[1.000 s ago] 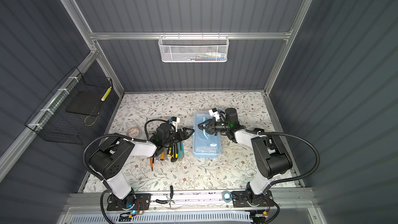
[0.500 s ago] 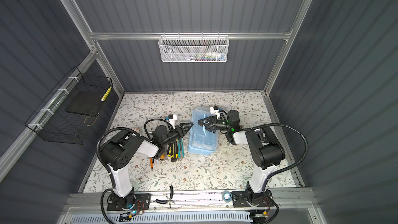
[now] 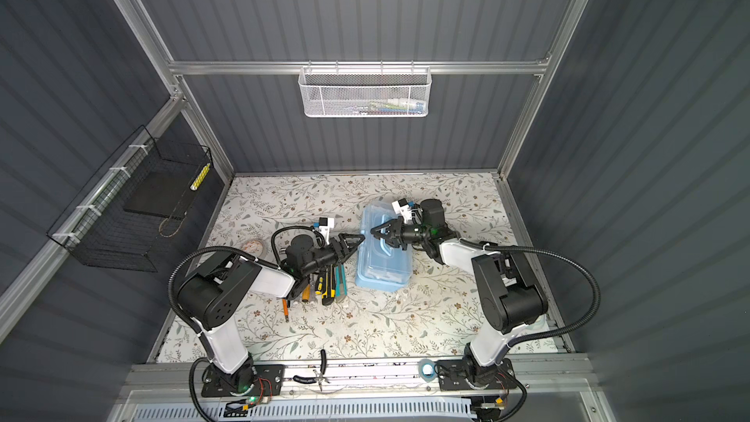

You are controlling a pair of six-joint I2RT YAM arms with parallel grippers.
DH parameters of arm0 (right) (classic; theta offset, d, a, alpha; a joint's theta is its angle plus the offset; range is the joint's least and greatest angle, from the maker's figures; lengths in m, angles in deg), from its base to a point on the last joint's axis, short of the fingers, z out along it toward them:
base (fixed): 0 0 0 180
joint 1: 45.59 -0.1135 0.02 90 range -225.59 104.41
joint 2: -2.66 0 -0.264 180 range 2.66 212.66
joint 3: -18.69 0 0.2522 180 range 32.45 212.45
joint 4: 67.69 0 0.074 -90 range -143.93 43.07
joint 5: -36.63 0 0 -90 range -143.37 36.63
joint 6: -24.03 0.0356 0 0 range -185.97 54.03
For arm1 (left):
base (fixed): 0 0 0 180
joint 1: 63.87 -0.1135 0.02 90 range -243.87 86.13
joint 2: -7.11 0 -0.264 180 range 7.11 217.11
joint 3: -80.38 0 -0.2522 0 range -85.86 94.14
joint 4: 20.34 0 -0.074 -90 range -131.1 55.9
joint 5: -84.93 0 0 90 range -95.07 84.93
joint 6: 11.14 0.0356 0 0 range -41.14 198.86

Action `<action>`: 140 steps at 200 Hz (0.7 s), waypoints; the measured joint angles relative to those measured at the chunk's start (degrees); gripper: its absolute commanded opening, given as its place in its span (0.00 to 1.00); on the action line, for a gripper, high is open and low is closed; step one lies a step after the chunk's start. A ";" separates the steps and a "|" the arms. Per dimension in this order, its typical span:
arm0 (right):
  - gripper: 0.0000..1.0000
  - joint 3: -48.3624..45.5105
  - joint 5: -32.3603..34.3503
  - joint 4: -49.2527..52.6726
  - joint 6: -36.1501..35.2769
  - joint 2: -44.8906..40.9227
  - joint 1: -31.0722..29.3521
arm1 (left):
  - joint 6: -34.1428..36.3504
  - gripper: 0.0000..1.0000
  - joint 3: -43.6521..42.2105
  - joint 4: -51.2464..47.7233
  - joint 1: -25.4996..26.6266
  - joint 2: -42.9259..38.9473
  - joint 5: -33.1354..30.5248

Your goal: Pack the tool kit

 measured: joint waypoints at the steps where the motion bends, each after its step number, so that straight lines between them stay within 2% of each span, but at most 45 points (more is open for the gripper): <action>1: 0.00 0.07 0.07 0.24 -0.17 0.00 0.00 | -0.09 0.74 0.00 0.15 0.00 0.13 0.00; 32: 0.00 0.61 0.83 2.10 -1.51 0.28 0.00 | -2.93 0.73 0.52 4.52 -0.04 3.17 0.44; 140: 0.00 -1.03 -2.45 -4.33 0.81 1.53 1.53 | -5.77 0.72 1.84 1.38 -0.31 1.38 0.87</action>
